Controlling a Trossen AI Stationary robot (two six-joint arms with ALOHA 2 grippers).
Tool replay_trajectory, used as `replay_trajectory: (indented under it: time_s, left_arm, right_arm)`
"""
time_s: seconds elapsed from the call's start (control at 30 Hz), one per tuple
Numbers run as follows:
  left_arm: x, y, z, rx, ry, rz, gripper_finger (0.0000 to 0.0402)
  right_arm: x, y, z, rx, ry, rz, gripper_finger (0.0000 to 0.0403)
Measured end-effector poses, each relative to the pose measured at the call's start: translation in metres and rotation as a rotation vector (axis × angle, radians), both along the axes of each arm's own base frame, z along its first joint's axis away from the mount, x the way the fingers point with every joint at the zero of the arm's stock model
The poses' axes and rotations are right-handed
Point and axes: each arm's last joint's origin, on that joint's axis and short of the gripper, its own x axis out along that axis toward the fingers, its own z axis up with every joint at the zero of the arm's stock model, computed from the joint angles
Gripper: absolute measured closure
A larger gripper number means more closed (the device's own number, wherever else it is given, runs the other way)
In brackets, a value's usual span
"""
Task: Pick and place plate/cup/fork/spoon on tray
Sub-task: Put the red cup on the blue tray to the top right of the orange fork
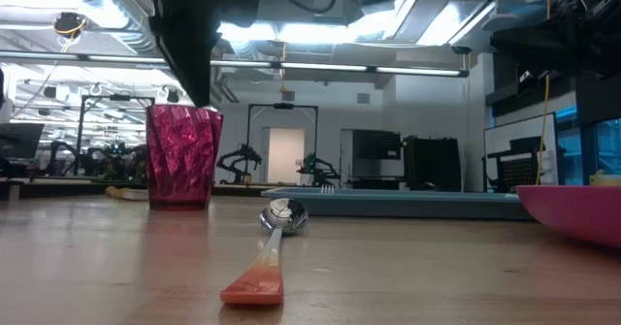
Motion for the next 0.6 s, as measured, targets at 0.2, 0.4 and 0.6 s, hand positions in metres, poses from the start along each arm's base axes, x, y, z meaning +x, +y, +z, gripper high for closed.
replay_trajectory:
  time_s: [0.2,0.4,0.6]
  left_arm:
    - [-0.001,0.0,-0.002,0.001,0.002,0.012,0.0343]
    - [-0.007,0.002,-0.015,0.003,0.034,0.037,0.0343]
    - [-0.011,0.003,-0.027,0.015,0.052,0.06,0.0343]
  right_arm:
    - [0.0,0.0,0.0,0.0,0.0,0.0,0.037]
    - [0.0,0.0,0.0,0.0,0.0,0.0,0.037]
    - [0.0,0.0,0.0,0.0,0.0,0.0,0.037]
